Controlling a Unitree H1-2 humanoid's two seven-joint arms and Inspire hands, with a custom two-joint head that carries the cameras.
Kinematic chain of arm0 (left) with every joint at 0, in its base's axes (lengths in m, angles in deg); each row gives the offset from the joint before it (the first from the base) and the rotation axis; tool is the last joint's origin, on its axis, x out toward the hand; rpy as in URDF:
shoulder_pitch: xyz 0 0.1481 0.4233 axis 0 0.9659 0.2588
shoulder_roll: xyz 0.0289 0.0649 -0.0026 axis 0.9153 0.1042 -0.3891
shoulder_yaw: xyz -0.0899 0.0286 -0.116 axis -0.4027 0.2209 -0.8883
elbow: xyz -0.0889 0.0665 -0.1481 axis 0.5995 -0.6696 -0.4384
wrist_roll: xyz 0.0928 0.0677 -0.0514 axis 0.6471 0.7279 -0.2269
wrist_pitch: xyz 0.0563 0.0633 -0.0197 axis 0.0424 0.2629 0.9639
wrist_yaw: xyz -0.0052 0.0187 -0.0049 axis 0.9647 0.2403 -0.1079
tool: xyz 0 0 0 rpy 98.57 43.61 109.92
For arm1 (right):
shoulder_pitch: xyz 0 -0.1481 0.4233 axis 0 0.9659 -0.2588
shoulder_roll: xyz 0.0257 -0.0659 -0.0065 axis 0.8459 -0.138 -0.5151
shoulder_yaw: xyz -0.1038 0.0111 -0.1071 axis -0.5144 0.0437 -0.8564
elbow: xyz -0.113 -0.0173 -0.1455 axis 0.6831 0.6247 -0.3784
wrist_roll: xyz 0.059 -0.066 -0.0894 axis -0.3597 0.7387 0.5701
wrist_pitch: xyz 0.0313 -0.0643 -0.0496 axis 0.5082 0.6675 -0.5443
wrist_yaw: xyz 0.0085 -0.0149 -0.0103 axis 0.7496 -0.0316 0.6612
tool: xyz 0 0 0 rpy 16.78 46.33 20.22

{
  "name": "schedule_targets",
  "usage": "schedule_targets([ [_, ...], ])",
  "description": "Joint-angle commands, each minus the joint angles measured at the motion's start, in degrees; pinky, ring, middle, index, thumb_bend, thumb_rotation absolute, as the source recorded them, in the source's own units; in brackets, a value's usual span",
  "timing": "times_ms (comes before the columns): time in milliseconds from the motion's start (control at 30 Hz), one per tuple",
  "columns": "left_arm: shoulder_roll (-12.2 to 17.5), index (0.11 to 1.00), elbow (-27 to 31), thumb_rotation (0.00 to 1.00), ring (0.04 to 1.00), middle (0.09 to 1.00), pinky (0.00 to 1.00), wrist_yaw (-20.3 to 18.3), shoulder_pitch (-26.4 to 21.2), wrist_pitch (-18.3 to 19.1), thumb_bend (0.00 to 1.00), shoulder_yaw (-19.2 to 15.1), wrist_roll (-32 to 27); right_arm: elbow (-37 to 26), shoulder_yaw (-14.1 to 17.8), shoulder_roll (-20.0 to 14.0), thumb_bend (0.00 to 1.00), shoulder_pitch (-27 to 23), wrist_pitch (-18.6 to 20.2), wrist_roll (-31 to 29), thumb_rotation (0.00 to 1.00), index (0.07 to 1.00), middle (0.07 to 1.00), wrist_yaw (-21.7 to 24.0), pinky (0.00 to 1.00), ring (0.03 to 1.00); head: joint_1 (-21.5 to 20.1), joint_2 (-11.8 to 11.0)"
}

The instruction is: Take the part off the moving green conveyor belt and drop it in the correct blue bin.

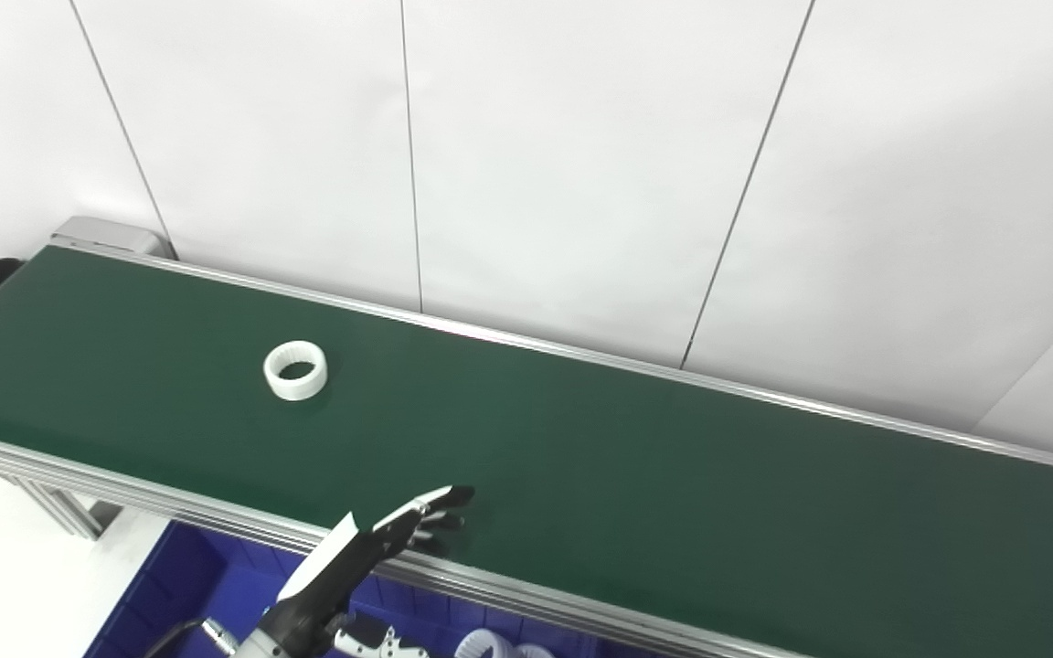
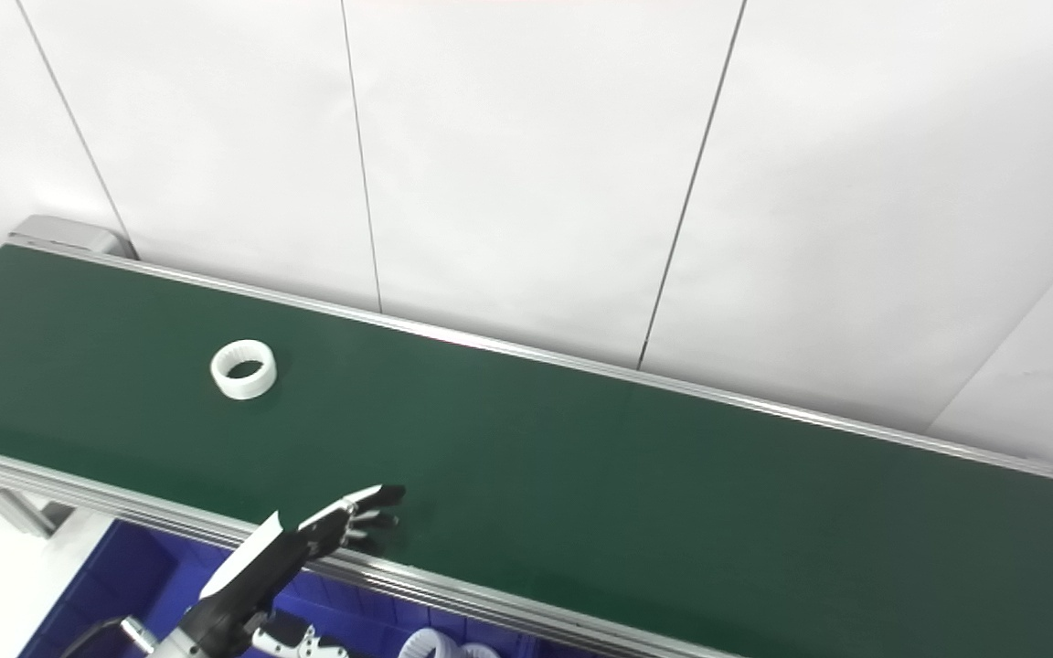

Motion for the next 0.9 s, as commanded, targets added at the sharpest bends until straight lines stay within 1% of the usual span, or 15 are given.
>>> schedule_targets([
  [0, -0.49, 0.892, 2.24, 0.14, 0.838, 0.912, 0.71, 1.3, -0.93, -1.97, 0.81, -1.47, -0.26, -0.78, -0.77, -0.83, 0.82, -0.7, -3.38, -0.05, 0.36, 0.928, 0.913, -1.74, 0.86, 0.923, 0.16, 0.01],
  [33, -0.74, 0.889, 2.5, 0.19, 0.838, 0.91, 0.7, 1.62, -1.22, -1.97, 0.81, -1.87, 0.19, -0.74, -1.06, -1.07, 0.82, -0.84, -3.38, 0.02, 0.37, 0.924, 0.906, -2.18, 0.86, 0.918, 0.16, 0.01],
  [67, -1.16, 0.888, 2.74, 0.21, 0.837, 0.909, 0.7, 1.93, -1.64, -1.97, 0.81, -2.56, 0.6, -0.77, -1.39, -1.38, 0.82, -1.01, -3.38, -0.22, 0.37, 0.923, 0.903, -2.41, 0.86, 0.916, 0.27, -0.02],
  [133, -1.86, 0.893, 3.15, 0.27, 0.833, 0.907, 0.7, 2.58, -2.84, -1.98, 0.8, -3.9, 1.68, -0.91, -1.99, -1.88, 0.82, -1.34, -3.38, -0.78, 0.37, 0.913, 0.895, -2.78, 0.82, 0.913, 0.35, -0.1],
  [233, -2.97, 0.907, 2.53, 0.31, 0.857, 0.918, 0.74, 2.79, -5.85, -1.96, 0.76, -5.5, 2.92, -0.96, -2.75, -2.48, 0.83, -1.72, -3.39, -0.77, 0.38, 0.902, 0.884, -3.86, 0.8, 0.904, 0.51, -0.15],
  [267, -3.39, 0.914, 2.18, 0.33, 0.876, 0.927, 0.76, 2.83, -6.6, -1.94, 0.73, -5.97, 3.54, -0.94, -3.06, -2.68, 0.83, -1.84, -3.39, -0.86, 0.38, 0.888, 0.869, -4.27, 0.81, 0.895, 0.51, -0.15],
  [300, -4.09, 0.921, 1.65, 0.32, 0.889, 0.939, 0.78, 3.25, -7.81, -1.82, 0.69, -6.78, 5.56, -1.0, -3.51, -2.97, 0.84, -1.97, -3.39, -0.28, 0.38, 0.878, 0.855, -5.19, 0.81, 0.885, 0.53, -0.2],
  [333, -4.66, 0.925, 1.28, 0.32, 0.896, 0.946, 0.79, 3.61, -8.92, -1.25, 0.67, -7.42, 7.4, -1.09, -3.78, -3.15, 0.85, -1.99, -3.39, 0.15, 0.39, 0.872, 0.846, -5.73, 0.81, 0.879, 0.52, -0.23],
  [367, -5.33, 0.927, 0.93, 0.32, 0.898, 0.951, 0.79, 4.09, -10.53, 0.41, 0.65, -8.05, 9.45, -1.19, -4.22, -3.42, 0.85, -2.12, -3.39, 0.34, 0.39, 0.87, 0.84, -6.3, 0.81, 0.875, 0.48, -0.23],
  [467, -6.9, 0.929, 0.01, 0.32, 0.905, 0.958, 0.82, 3.8, -13.97, 4.79, 0.65, -9.61, 12.68, -1.05, -5.68, -4.22, 0.85, -2.73, -3.39, 0.97, 0.4, 0.867, 0.834, -8.52, 0.81, 0.867, 0.43, -0.44],
  [567, -7.53, 0.921, -3.16, 0.32, 0.913, 0.955, 0.85, 4.11, -17.11, 6.19, 0.64, -10.39, 15.14, -0.94, -6.98, -4.86, 0.86, -3.21, -3.39, 0.79, 0.4, 0.86, 0.827, -10.41, 0.81, 0.859, 0.25, -0.42],
  [700, -7.72, 0.914, -8.05, 0.34, 0.922, 0.952, 0.89, 5.79, -20.76, 8.03, 0.64, -10.79, 19.78, -1.09, -8.95, -5.94, 0.86, -3.66, -3.38, 1.56, 0.4, 0.85, 0.818, -13.29, 0.8, 0.855, 0.11, -0.38],
  [867, -7.43, 0.903, -11.82, 0.39, 0.91, 0.94, 0.85, 7.42, -24.02, 10.92, 0.67, -10.4, 25.3, -1.07, -10.9, -7.5, 0.87, -4.24, -3.39, 2.21, 0.41, 0.853, 0.806, -15.82, 0.79, 0.836, 0.2, -0.14],
])
